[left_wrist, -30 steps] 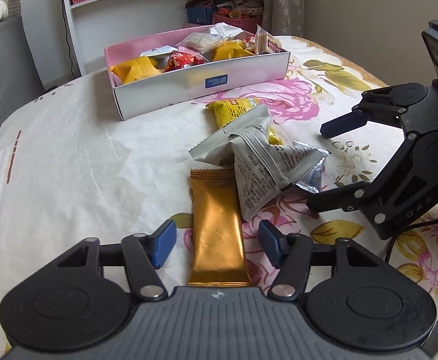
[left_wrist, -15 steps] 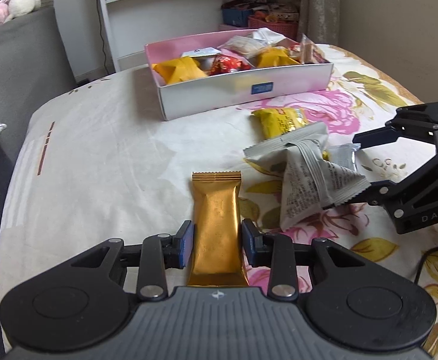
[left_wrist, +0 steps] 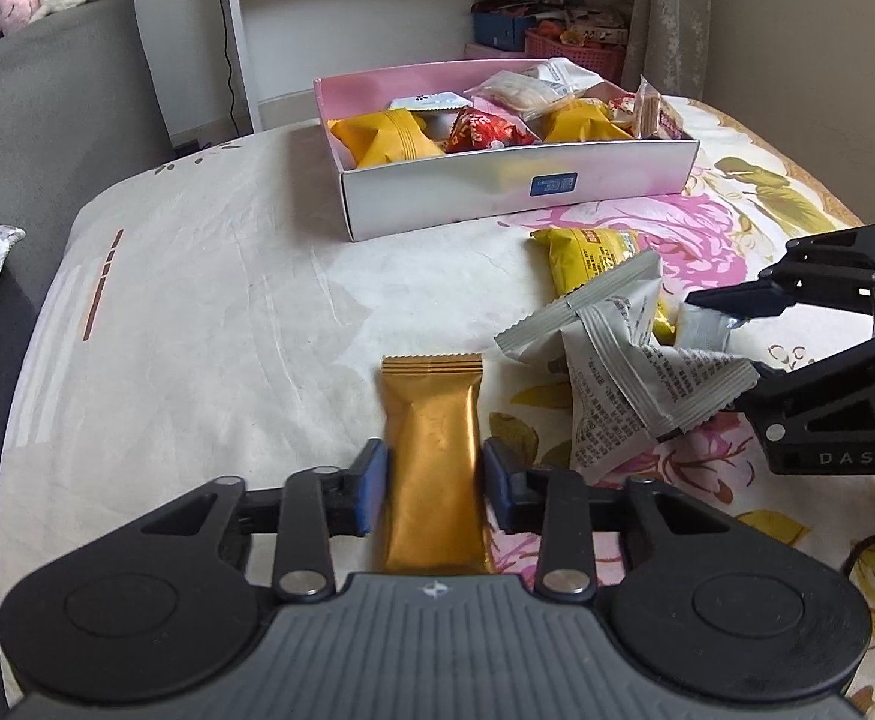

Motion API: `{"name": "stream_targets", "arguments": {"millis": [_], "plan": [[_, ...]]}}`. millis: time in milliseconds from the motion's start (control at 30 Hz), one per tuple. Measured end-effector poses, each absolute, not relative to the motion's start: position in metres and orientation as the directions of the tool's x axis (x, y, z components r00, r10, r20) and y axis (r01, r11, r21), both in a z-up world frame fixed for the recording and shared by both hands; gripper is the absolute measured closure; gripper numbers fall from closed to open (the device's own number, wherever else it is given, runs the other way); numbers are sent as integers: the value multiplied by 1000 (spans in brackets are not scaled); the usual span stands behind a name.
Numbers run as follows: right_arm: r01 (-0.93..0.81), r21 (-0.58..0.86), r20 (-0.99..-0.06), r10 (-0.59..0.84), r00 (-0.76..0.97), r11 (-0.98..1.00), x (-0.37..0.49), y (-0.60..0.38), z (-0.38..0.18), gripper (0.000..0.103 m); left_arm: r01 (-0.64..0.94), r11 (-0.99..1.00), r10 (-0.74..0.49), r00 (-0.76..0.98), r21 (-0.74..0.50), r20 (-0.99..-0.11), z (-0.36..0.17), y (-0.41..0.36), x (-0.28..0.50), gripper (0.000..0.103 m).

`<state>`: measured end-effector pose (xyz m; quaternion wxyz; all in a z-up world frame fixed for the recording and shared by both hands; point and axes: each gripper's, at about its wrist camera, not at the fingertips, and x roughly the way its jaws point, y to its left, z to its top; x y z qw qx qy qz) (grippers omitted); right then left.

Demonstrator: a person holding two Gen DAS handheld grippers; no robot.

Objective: Organize snacks
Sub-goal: 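Grasp the gold bar with the left tool while the right grasps a silver packet, then lower the gold bar and silver packet into the box and open both tools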

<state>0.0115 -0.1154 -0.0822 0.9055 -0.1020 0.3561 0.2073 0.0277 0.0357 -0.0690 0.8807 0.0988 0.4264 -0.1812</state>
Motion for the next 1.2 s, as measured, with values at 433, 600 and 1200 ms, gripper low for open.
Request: {"name": "stream_targets", "arguments": {"millis": [433,600,1200], "plan": [[-398,-25,-687,273,673,917,23,-134,-73,65,332,943,-227,594,-22,-771,-56,44,42,78],[-351,-12,-669,253,699,936,32,-146,-61,65,309,950,-240,610,-52,-756,-45,44,51,78],[-189,120,-568,224,792,974,81,-171,-13,65,194,958,-286,682,-210,-674,-16,23,114,78]]}}
